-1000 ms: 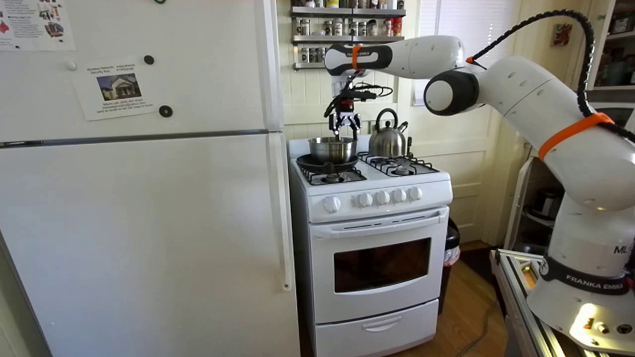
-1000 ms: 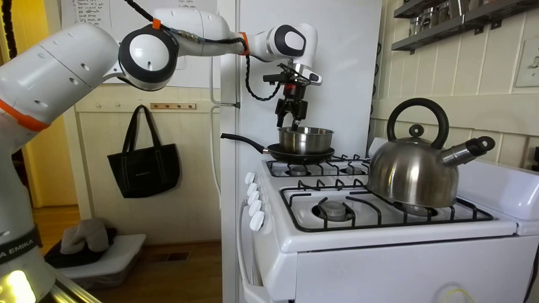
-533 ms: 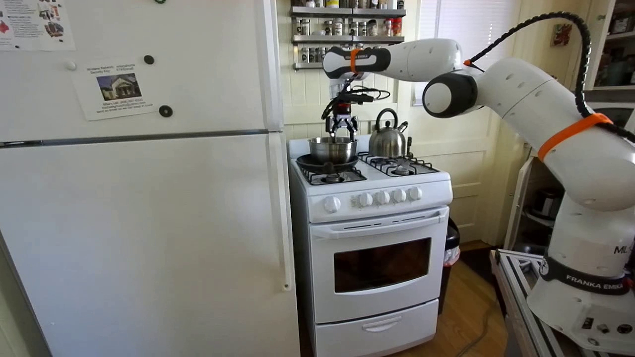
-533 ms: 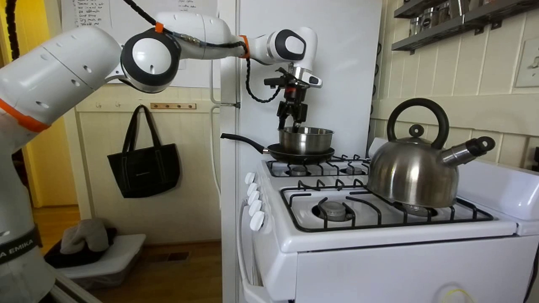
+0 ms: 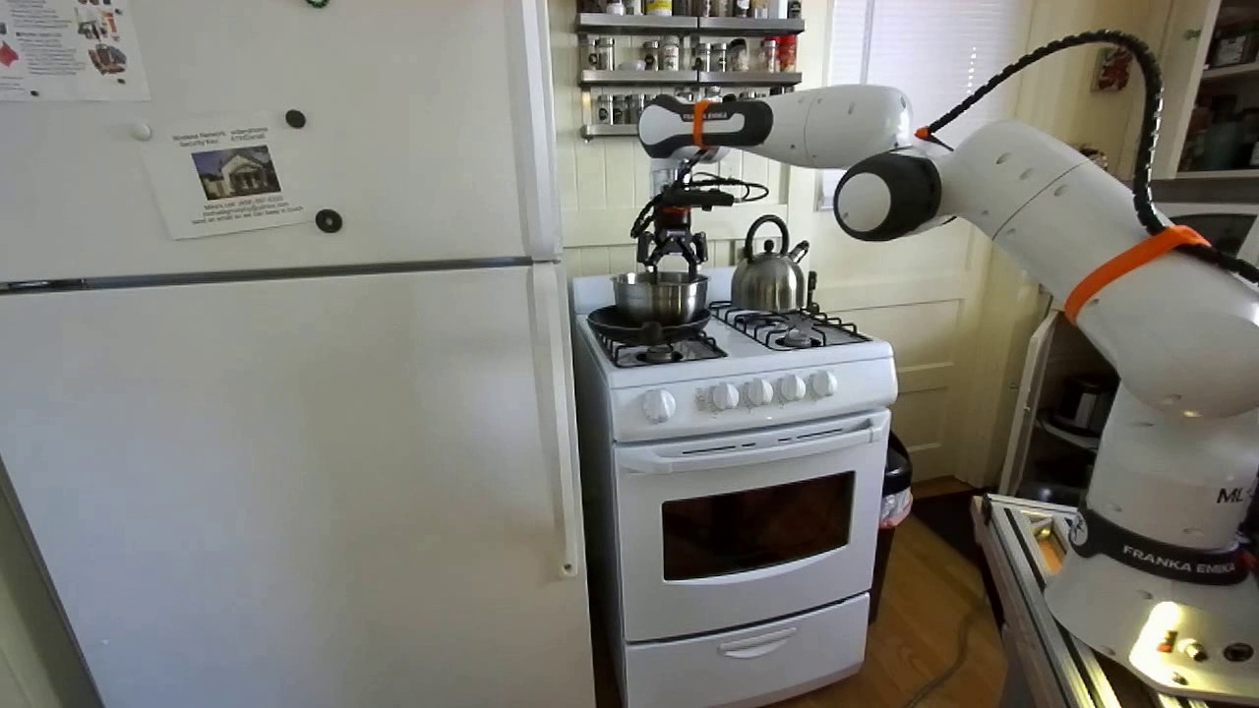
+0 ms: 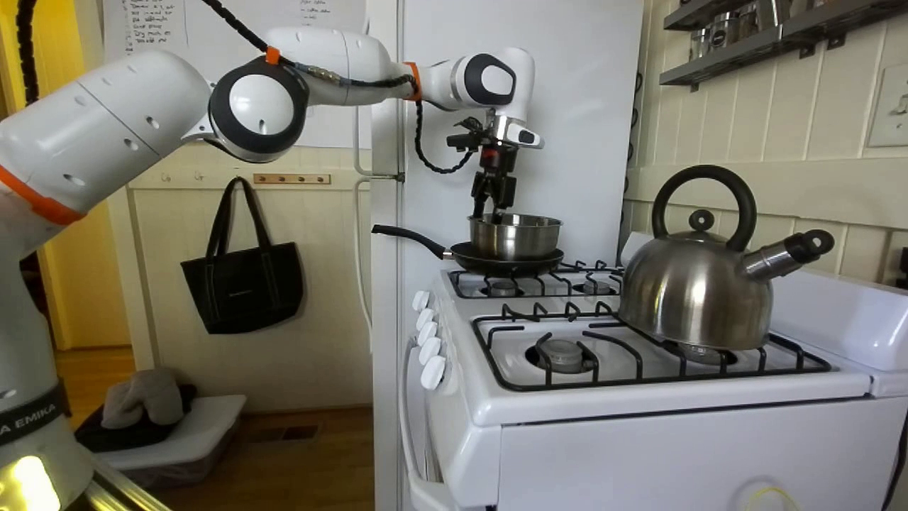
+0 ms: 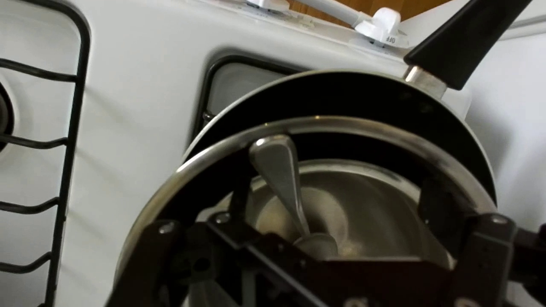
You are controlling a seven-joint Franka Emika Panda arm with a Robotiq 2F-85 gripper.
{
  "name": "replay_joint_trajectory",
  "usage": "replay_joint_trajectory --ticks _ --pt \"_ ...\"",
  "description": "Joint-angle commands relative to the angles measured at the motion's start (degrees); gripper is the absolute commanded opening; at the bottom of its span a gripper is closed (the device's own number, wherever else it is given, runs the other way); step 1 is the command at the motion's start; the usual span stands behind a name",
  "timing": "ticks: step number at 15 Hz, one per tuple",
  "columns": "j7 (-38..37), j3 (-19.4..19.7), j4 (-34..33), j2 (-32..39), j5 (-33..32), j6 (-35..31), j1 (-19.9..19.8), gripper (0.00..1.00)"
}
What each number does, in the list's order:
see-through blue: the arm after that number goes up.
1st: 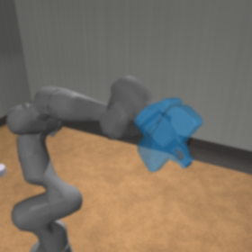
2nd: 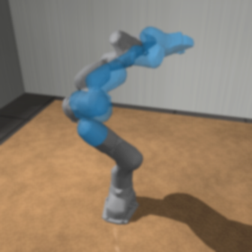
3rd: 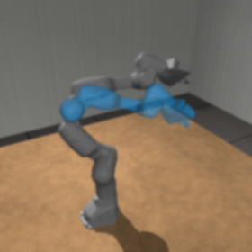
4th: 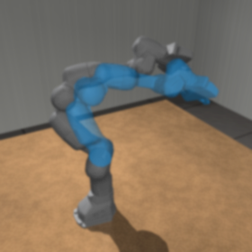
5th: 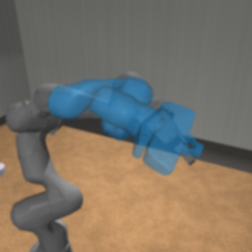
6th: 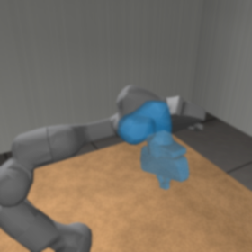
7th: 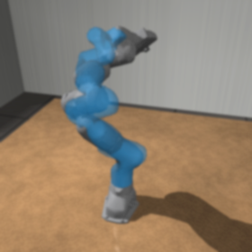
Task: Move the spoon to the white part of the stove
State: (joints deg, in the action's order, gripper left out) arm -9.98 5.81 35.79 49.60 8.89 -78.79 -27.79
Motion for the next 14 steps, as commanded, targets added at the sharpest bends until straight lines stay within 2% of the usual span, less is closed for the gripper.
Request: replay_joint_trajectory --ticks 1,2,8,9,10,14 --pt "-5.2 0.2 -3.5 2.3 0.9 0.5 -0.7 1.0" --pt "-5.7 0.8 -6.3 3.9 0.3 2.8 -0.7 1.0" --pt "-5.3 2.1 -10.2 6.2 -2.2 7.9 -0.8 1.0" --pt "-5.3 2.2 -10.9 6.6 -2.4 8.6 -0.8 0.9" --pt "-5.4 2.3 -11.5 6.9 -2.7 9.1 -0.8 0.73" --pt "-5.6 2.2 -13.5 7.7 -3.6 11.1 -0.6 0.42"
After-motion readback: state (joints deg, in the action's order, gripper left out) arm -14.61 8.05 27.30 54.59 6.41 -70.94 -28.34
